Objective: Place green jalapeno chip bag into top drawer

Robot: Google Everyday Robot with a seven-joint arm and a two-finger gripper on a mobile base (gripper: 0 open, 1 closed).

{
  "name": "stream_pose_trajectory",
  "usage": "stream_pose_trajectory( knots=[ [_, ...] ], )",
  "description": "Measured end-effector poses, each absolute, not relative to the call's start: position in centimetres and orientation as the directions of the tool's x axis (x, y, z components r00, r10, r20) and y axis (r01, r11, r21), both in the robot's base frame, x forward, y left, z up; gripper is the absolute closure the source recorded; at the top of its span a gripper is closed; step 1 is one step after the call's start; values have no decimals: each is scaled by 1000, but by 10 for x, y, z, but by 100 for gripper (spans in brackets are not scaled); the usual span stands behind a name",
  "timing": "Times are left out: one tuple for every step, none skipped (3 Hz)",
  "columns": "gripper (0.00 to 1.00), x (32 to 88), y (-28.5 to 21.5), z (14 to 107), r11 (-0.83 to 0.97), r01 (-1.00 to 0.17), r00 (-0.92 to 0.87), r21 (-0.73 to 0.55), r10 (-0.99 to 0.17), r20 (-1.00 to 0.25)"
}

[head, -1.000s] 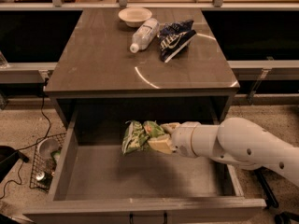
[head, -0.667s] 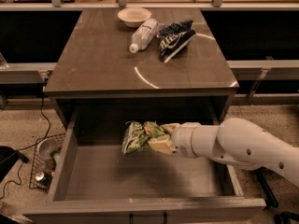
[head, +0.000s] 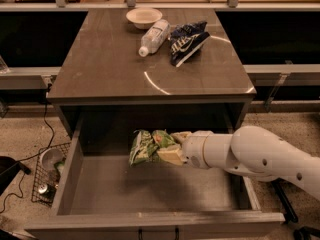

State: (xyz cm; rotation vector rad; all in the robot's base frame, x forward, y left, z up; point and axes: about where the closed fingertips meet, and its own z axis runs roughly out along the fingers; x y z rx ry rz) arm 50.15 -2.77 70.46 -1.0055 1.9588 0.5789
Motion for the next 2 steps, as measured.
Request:
stream_pose_trajectory(
  knots=[
    [8, 501, -26, 705, 569, -822, -325, 24, -434, -840],
    [0, 501, -25, 705, 568, -823, -324, 23, -435, -840]
  ],
)
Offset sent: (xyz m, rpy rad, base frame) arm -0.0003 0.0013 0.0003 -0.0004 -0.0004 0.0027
